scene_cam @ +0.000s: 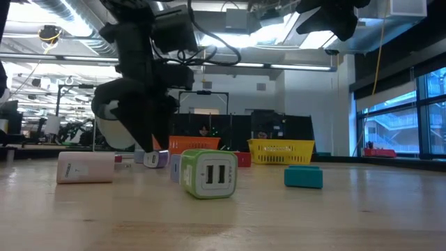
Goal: Pick & Place Office items
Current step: Put the dark blue charger adapter into the yellow bin
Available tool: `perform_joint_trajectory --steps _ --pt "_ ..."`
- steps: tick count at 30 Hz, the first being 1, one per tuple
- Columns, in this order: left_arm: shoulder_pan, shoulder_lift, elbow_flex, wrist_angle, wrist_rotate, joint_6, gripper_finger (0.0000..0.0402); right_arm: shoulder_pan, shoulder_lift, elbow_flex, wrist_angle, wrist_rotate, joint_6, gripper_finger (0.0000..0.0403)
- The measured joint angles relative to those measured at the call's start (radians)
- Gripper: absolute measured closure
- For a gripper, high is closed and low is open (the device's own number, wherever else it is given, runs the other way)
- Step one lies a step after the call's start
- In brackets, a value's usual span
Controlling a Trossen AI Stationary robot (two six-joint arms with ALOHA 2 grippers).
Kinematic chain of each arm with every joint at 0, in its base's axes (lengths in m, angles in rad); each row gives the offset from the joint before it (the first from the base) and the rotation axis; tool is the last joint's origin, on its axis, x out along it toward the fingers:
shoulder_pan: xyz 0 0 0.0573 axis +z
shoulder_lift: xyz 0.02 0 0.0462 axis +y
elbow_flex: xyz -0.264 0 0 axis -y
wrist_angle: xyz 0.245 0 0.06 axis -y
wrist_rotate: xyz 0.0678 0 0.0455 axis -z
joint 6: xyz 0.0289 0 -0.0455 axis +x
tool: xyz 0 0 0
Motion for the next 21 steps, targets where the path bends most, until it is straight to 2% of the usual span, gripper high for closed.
perform_joint_trajectory --steps 21 --pt "-0.007 0.038 0.000 0.006 -0.019 -0.016 0.0130 0.032 0.000 0.000 0.028 0.001 -0.007 0.0179"
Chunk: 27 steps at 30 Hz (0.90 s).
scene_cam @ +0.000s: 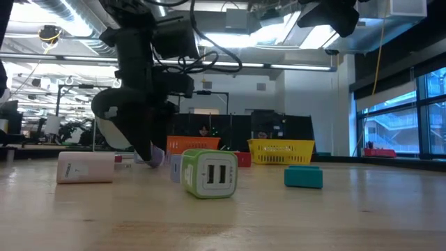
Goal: Pick & Place Office items
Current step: Put the dark blue charger adapter into the yellow bin
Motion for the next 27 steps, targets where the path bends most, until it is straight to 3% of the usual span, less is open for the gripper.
perform_joint_trajectory --steps 7,20,27 --pt "0.000 0.000 0.000 -0.004 0.003 -0.002 0.0150 0.000 0.000 0.000 0.007 0.000 -0.003 0.0179" --pt "0.000 -0.004 0.002 -0.010 0.006 0.000 0.0246 0.000 0.000 0.000 0.011 0.000 -0.011 0.0179" --pt "0.000 -0.004 0.002 -0.012 0.002 0.000 0.0247 0.000 0.000 0.000 0.011 0.000 -0.012 0.0179"
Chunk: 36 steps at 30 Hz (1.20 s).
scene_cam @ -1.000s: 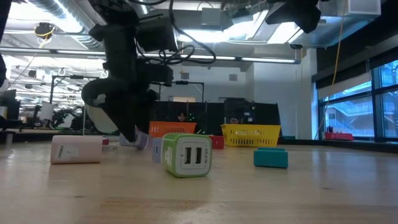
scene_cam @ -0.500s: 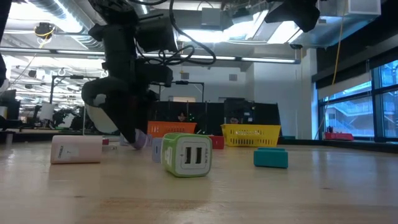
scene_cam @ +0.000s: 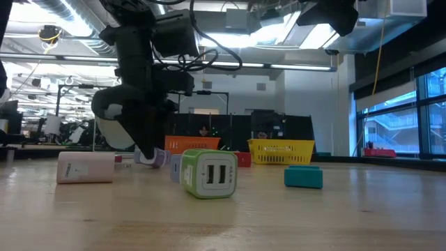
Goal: Pick & Place Office items
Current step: Put the dark blue charger adapter into the yellow bin
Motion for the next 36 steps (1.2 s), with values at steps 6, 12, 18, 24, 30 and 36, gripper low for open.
perform_joint_trajectory --steps 6,12,18,24,30,36 --pt "0.000 -0.006 -0.003 -0.007 -0.056 0.001 0.0247 0.000 0.000 0.000 0.000 0.000 -0.007 0.0179" --pt "0.001 -0.028 0.053 -0.025 -0.113 0.017 0.0247 0.000 0.000 0.000 0.008 0.000 -0.024 0.0179" --pt "0.001 -0.028 0.158 -0.080 -0.182 0.073 0.0247 0.000 0.000 0.000 0.007 0.000 -0.031 0.0179" --pt "0.037 -0.028 0.274 -0.161 -0.348 0.144 0.0247 0.000 0.000 0.000 0.007 0.058 -0.040 0.0179" --pt "0.114 -0.057 0.339 -0.180 -0.420 0.182 0.0247 0.000 0.000 0.000 0.007 0.124 -0.034 0.0179" --pt "0.221 -0.162 0.305 -0.022 -0.219 0.155 0.0247 0.003 0.000 0.000 0.007 0.124 -0.033 0.0179"
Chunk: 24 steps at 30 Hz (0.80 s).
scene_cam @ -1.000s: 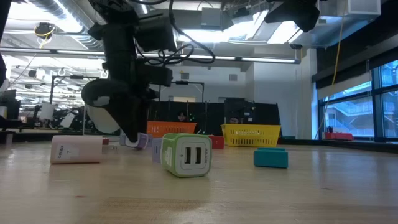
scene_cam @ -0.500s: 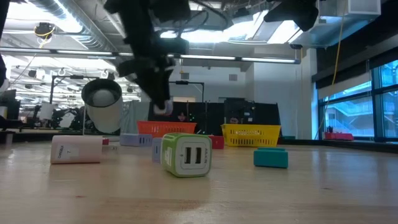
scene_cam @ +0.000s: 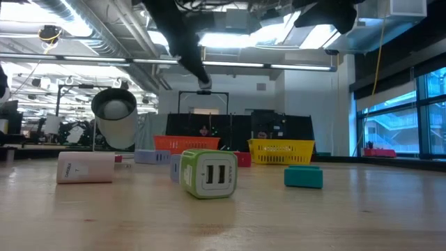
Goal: Pick & Place Office items
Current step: Put the dark blue charger adapter into the yellow bin
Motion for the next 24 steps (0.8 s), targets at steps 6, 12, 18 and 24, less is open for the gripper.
perform_joint_trajectory --steps 6,12,18,24 --pt "0.077 -0.085 -0.098 0.166 0.142 -0.013 0.0247 0.026 0.000 0.000 0.000 0.000 0.000 0.0179" --pt "0.153 -0.135 -0.211 0.292 0.214 -0.044 0.0247 0.047 0.000 0.000 0.000 0.006 -0.001 0.0179" --pt "0.190 -0.188 -0.285 0.356 0.269 -0.061 0.0247 0.051 0.000 0.000 0.000 0.031 -0.001 0.0179" --pt "0.196 -0.228 -0.325 0.372 0.293 -0.077 0.0247 0.051 0.000 0.000 0.000 0.034 -0.003 0.0179"
